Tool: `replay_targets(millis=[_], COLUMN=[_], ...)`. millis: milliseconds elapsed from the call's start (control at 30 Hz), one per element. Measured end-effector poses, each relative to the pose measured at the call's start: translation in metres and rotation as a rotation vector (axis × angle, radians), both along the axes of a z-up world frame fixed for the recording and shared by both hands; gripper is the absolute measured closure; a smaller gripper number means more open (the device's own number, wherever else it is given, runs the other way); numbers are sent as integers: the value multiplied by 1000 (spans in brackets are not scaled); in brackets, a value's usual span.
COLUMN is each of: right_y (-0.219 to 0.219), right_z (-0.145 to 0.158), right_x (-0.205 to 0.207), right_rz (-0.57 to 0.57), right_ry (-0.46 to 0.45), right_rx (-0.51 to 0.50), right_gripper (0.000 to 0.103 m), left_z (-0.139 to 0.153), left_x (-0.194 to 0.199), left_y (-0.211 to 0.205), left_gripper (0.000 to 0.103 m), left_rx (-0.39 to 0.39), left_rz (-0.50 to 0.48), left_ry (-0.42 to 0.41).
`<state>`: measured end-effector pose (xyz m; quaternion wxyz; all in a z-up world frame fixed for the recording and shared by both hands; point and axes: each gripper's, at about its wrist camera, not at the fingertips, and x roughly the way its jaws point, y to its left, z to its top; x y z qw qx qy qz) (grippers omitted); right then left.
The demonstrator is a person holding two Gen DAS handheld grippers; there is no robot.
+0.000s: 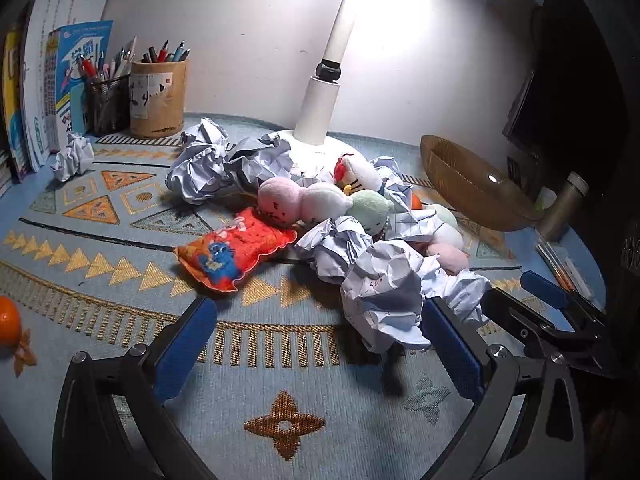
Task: Organize objects
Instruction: 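Grasp crumpled paper balls with both grippers from the pile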
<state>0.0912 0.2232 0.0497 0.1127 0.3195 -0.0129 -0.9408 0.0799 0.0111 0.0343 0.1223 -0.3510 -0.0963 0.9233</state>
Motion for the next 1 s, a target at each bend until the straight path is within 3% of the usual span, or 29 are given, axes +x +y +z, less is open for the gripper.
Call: replay_targets(millis=[200,467,600,1000], right_y=[-2,7,-2,-11], right_z=[-2,-8,-15,-17], right_x=[-3,-7,-12,-16], right_rz=[45,207,222,181], right_ry=[-31,-134,-164,-156], right_rx=[-4,-44,-21,30], right_gripper=[0,9,19,20], left_z=[-1,3,-3,-9], left_x=[-3,-15,-25,-20], left_y=[-2,11,22,25], left_gripper=[1,1,4,4], left_rx=[24,216,196,174], left_rz=[-17,-142,-133,-94], left_ry=[-28,-106,-133,-100])
